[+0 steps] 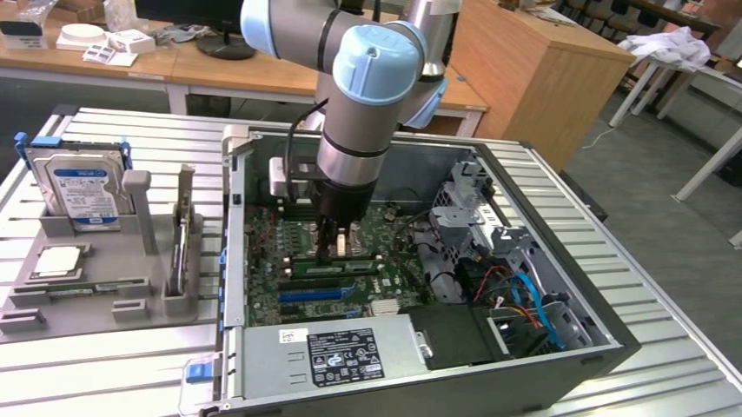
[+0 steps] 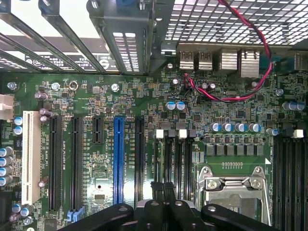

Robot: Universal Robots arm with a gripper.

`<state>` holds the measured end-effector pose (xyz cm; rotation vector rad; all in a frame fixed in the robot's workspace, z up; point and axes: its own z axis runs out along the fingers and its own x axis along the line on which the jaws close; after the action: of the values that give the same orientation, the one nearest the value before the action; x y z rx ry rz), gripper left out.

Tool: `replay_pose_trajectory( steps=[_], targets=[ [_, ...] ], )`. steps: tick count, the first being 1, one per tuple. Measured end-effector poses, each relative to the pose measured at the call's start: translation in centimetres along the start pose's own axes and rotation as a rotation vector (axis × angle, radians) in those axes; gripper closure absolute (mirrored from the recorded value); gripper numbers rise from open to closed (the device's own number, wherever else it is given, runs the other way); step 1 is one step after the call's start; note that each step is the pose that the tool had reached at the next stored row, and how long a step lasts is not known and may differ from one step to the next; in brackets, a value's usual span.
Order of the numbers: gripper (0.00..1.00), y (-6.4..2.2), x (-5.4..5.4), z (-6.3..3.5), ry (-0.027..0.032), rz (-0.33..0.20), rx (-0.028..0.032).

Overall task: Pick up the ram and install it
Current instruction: 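Press down the ram until it locks into place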

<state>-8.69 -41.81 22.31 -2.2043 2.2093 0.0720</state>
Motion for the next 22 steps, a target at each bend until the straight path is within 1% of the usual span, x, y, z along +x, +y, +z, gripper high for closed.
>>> replay_pose_trajectory(
  steps=[22],
  targets=[
    [0.89, 0.0, 0.01, 0.13, 0.0, 0.0, 0.0]
  ],
)
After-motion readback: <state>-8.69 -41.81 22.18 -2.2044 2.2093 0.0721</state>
